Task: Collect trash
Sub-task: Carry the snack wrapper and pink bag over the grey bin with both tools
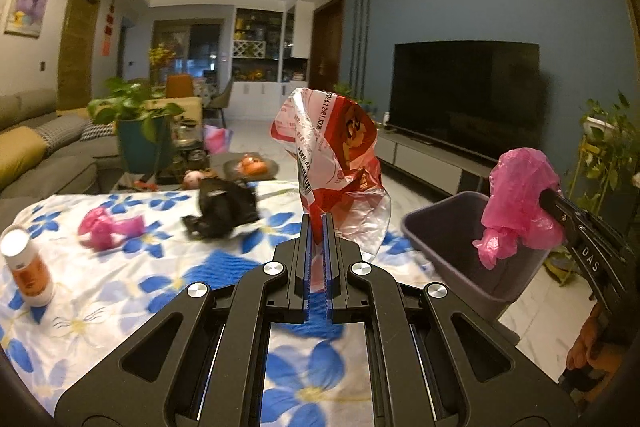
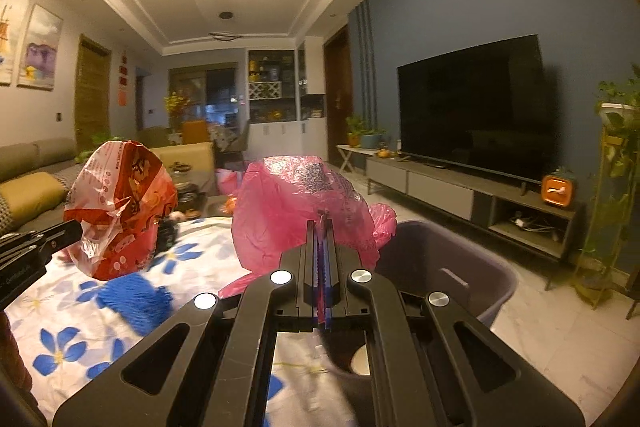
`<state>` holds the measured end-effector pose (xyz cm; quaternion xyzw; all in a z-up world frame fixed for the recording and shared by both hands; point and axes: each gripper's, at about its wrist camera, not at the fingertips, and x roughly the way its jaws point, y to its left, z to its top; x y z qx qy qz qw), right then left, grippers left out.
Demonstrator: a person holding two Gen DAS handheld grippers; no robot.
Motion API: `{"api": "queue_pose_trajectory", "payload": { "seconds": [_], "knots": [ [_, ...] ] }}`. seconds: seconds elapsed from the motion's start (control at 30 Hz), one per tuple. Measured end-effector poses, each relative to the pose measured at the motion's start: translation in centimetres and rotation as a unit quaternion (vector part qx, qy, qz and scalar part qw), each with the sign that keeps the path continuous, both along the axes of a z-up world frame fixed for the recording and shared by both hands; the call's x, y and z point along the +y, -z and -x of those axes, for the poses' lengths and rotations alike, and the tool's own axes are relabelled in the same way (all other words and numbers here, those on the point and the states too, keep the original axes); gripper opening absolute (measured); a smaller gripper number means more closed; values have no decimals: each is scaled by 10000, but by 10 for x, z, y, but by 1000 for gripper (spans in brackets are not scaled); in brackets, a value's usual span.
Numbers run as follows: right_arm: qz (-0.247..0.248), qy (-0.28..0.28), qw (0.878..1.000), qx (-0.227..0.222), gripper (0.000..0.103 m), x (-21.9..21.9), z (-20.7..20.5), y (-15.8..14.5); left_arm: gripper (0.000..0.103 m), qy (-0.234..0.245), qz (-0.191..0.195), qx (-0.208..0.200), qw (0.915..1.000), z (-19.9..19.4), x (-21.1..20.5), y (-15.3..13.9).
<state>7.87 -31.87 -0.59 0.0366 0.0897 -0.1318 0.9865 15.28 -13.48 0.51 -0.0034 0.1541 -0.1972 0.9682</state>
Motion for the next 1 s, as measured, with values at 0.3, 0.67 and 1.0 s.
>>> {"api": "queue_pose_trajectory", "payload": {
  "seconds": [0.3, 0.67, 1.0],
  "knots": [
    [29, 404, 9992, -23, 3, -34, 2, 2, 4, 430, -74, -45, 9990, -11, -50, -3],
    [40, 768, 9970, 12, 3, -59, -1, 6, 4, 992, 30, -22, 9951, -19, -101, -4],
    [3, 942, 9956, 4, 3, -67, -3, 4, 4, 1292, -5, 23, 9916, -27, -141, 0]
  ]
}}
